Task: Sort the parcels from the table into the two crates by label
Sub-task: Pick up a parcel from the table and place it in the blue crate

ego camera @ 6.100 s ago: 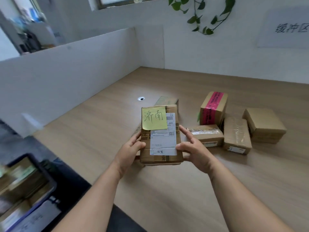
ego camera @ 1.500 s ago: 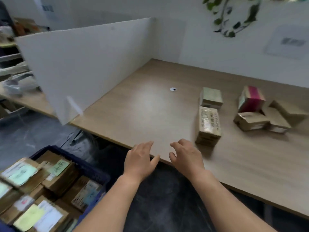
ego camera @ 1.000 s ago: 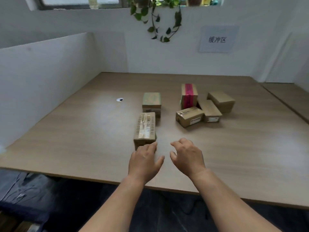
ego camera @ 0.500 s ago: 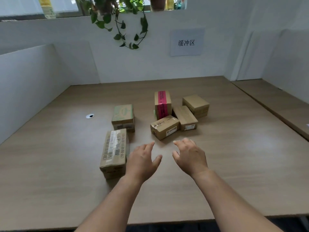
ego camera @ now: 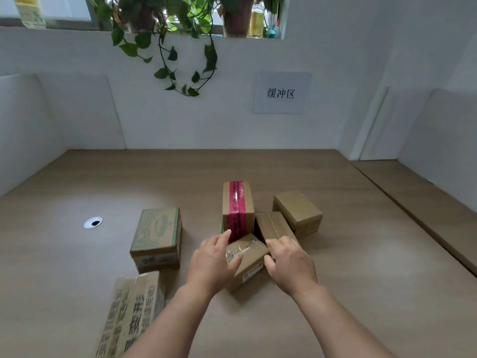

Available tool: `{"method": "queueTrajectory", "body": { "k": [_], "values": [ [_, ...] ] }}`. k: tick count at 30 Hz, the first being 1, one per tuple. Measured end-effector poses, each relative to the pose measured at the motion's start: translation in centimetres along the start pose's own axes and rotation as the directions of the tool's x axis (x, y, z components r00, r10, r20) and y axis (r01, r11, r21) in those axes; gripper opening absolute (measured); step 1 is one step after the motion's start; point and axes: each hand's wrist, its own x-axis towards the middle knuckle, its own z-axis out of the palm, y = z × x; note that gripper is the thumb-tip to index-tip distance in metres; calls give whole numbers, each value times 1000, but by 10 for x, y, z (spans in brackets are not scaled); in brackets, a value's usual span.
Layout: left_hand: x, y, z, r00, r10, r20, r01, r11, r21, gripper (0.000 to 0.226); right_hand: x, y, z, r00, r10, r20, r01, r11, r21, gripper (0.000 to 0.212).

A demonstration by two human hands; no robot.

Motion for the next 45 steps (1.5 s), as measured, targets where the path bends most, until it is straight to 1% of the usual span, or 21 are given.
{"method": "queueTrajectory", "body": {
  "k": [4, 9, 13, 17, 19, 22, 24, 26, 28, 30, 31, 32, 33, 34, 35, 36, 37, 39, 42, 43, 45],
  "values": [
    [52, -12, 5, 1000, -28, 14, 28, 999, -42, 67, 54, 3, 10, 999, 13, 30, -12, 1000, -16, 43],
    [104, -24, 21, 996, -75, 54, 83, 986, -147, 65, 106, 10, 25, 998, 50, 39, -51, 998, 22, 46],
    [134, -32, 41, 987, -110, 115, 141, 937, -319, 63, 136, 19, 36, 996, 83, 44, -88, 989, 119, 55],
    [151, -35, 55, 978, -172, 119, 208, 846, -491, 48, 163, 19, 43, 988, 74, 138, -109, 957, 267, 59],
    [158, -36, 61, 960, -242, 144, 279, 752, -598, 45, 174, 16, 50, 980, 52, 193, -123, 918, 378, 56],
    [163, -36, 64, 935, -307, 175, 335, 616, -713, 36, 184, 14, 64, 974, 54, 219, -150, 880, 450, 48],
    [160, -31, 60, 937, -295, 185, 327, 562, -760, 37, 186, 16, 68, 973, 116, 198, -204, 830, 518, 43],
    [156, -28, 59, 952, -265, 151, 277, 538, -797, 40, 185, 19, 67, 969, 157, 189, -240, 764, 599, 41],
    [154, -27, 60, 953, -273, 130, 254, 492, -833, 30, 180, 22, 63, 970, 156, 185, -241, 702, 670, 40],
    [151, -24, 59, 957, -267, 113, 231, 467, -854, 24, 172, 23, 59, 973, 152, 175, -231, 622, 748, 45],
    [150, -22, 57, 960, -263, 98, 217, 478, -851, 28, 167, 23, 57, 971, 158, 177, -236, 565, 791, 51],
    [148, -18, 54, 961, -264, 85, 214, 513, -831, 40, 163, 23, 55, 967, 170, 188, -249, 500, 829, 61],
    [146, -14, 51, 963, -259, 74, 213, 565, -797, 62, 158, 24, 51, 961, 180, 212, -271, 435, 859, 77],
    [144, -10, 48, 963, -257, 77, 225, 617, -754, 88, 153, 25, 48, 952, 178, 247, -297, 365, 882, 96],
    [141, -7, 45, 963, -259, 80, 235, 652, -721, 110, 149, 27, 45, 944, 162, 287, -325, 308, 894, 114],
    [137, -2, 42, 963, -258, 81, 239, 672, -701, 123, 145, 29, 41, 934, 138, 328, -355, 271, 895, 126],
    [132, 2, 39, 966, -248, 75, 229, 682, -694, 130, 140, 31, 37, 923, 116, 368, -385, 250, 888, 129],
    [122, 14, 35, 977, -208, 44, 181, 706, -684, 133, 133, 36, 28, 899, 74, 431, -436, 229, 870, 120],
    [104, 26, 31, 987, -159, 15, 132, 760, -636, 134, 121, 47, 18, 899, 55, 434, -436, 185, 881, 99],
    [98, 28, 30, 986, -163, 11, 133, 758, -638, 133, 117, 51, 15, 903, 59, 425, -428, 159, 890, 95],
    [86, 30, 25, 976, -218, -1, 161, 724, -670, 135, 105, 59, 10, 904, 53, 425, -428, 112, 897, 86]
  ]
}}
